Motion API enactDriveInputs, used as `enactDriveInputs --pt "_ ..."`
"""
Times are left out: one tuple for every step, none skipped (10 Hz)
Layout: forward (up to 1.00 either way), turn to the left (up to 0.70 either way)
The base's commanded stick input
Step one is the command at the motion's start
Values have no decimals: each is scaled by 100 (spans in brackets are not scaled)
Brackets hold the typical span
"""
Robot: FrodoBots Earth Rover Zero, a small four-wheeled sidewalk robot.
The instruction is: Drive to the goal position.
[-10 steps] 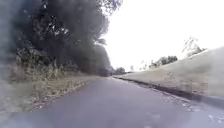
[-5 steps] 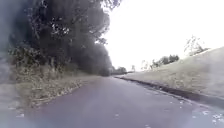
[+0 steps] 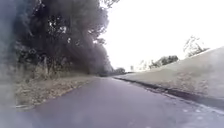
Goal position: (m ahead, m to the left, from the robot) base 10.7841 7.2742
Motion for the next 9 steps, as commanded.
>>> enactDriveInputs --pt "100 0" --pt "100 0" --pt "100 10" --pt "100 35" --pt "100 21" --pt "100 0" --pt "100 0" --pt "100 0" --pt "100 0"
